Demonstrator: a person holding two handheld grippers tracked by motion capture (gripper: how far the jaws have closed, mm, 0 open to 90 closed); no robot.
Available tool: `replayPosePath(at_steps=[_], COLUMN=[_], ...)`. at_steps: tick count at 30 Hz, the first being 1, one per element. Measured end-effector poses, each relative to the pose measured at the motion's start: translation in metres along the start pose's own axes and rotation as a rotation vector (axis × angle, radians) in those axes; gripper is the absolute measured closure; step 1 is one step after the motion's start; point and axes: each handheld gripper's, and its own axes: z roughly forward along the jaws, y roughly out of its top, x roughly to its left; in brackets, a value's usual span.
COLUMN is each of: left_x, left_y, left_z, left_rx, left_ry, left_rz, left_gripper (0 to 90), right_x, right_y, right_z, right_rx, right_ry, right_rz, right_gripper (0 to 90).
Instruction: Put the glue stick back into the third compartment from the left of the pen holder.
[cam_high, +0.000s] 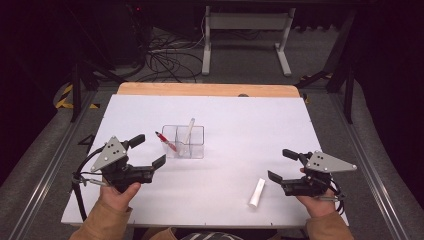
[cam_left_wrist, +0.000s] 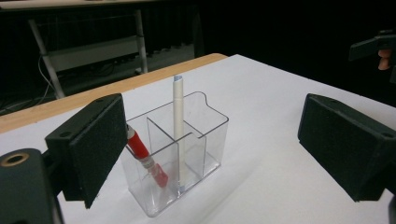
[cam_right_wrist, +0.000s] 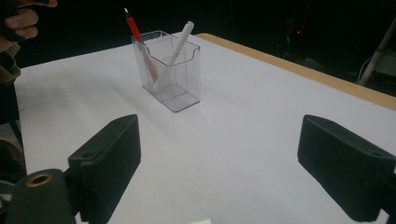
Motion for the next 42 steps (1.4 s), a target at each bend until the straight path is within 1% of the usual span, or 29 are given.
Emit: replayPosePath(at_steps=[4, 6, 7, 9, 11, 12, 13, 15, 16, 17, 18, 19, 20, 21, 22, 24, 25, 27, 29, 32, 34, 35, 39, 40, 42], left_x=[0.002, 0.003, 0.003, 0.003, 0.003, 0.002, 0.002, 0.002, 0.002, 0.002, 0.003, 0.002, 0.003, 0.003, 0.003, 0.004, 0.004, 0.005, 0.005, 0.007, 0.008, 0.008, 0.012, 0.013, 0.015], left_y=[-0.001, -0.001, -0.002, -0.002, -0.002, -0.003, -0.003, -0.003, -0.004, -0.004, -0.004, -0.004, -0.004, -0.005, -0.005, -0.005, -0.006, -0.007, -0.008, -0.01, -0.013, -0.013, -0.018, -0.02, -0.022], left_z=[-0.001, -0.002, -0.002, -0.003, -0.003, -0.003, -0.004, -0.004, -0.004, -0.004, -0.005, -0.005, -0.006, -0.006, -0.007, -0.008, -0.008, -0.01, -0.011, -0.014, -0.016, -0.017, -0.02, -0.021, -0.022], left_rx=[-0.001, 0.001, 0.0, 0.002, 0.005, 0.005, 0.006, 0.009, 0.009, 0.009, 0.01, 0.01, 0.013, 0.009, 0.01, 0.012, 0.006, 0.009, 0.003, 0.007, 0.005, 0.004, -0.001, 0.003, 0.011], left_ry=[0.004, 0.006, 0.005, 0.004, 0.007, 0.005, 0.004, 0.004, 0.002, 0.003, 0.005, 0.004, 0.008, 0.009, 0.007, 0.014, 0.015, 0.018, 0.024, 0.03, 0.034, 0.036, 0.051, 0.059, 0.065], left_rz=[-0.006, 0.003, -0.004, -0.005, 0.003, -0.008, -0.003, -0.007, -0.01, -0.011, -0.005, -0.014, 0.0, -0.009, -0.006, 0.001, -0.004, -0.004, -0.012, -0.019, -0.022, -0.017, -0.019, -0.016, -0.024], left_gripper=[9.3, 9.4, 9.4, 9.5, 9.6, 9.6, 9.7, 9.7, 9.7, 9.7, 9.7, 9.7, 9.7, 9.7, 9.7, 9.7, 9.7, 9.7, 9.7, 9.7, 9.7, 9.8, 9.8, 9.8, 9.8], right_x=[0.0, 0.0, 0.0, 0.0, 0.0, 0.0, 0.0, 0.0, -0.001, -0.002, -0.002, -0.003, -0.003, -0.002, -0.002, -0.002, -0.003, -0.005, -0.005, -0.005, -0.005, -0.005, -0.006, -0.006, -0.008], right_y=[0.002, 0.002, 0.002, 0.001, 0.001, 0.002, 0.002, 0.004, 0.005, 0.007, 0.009, 0.01, 0.012, 0.014, 0.016, 0.02, 0.022, 0.025, 0.028, 0.033, 0.036, 0.037, 0.044, 0.045, 0.047], right_z=[0.0, 0.0, 0.0, 0.001, 0.002, 0.002, 0.002, 0.003, 0.003, 0.005, 0.006, 0.007, 0.009, 0.01, 0.011, 0.013, 0.015, 0.017, 0.018, 0.02, 0.022, 0.023, 0.029, 0.031, 0.034], right_rx=[0.0, -0.001, -0.003, -0.001, 0.008, 0.013, 0.019, 0.033, 0.044, 0.063, 0.084, 0.1, 0.122, 0.138, 0.146, 0.161, 0.176, 0.202, 0.212, 0.227, 0.238, 0.248, 0.276, 0.284, 0.292], right_ry=[0.016, 0.025, 0.031, 0.036, 0.039, 0.044, 0.05, 0.071, 0.084, 0.109, 0.127, 0.141, 0.158, 0.163, 0.173, 0.201, 0.221, 0.231, 0.256, 0.297, 0.326, 0.34, 0.364, 0.37, 0.383], right_rz=[0.002, 0.005, 0.007, 0.01, 0.004, 0.002, -0.003, -0.009, -0.017, -0.027, -0.039, -0.043, -0.049, -0.062, -0.081, -0.101, -0.112, -0.134, -0.15, -0.174, -0.193, -0.198, -0.236, -0.238, -0.258], right_gripper=[11.6, 11.6, 11.6, 11.6, 13.2, 14.9, 16.4, 17.9, 19.8, 20.6, 20.6, 20.7, 20.6, 19.8, 19.3, 18.7, 17.1, 15.1, 14.6, 14.1, 13.2, 11.8, 2.6, 1.5, 0.1])
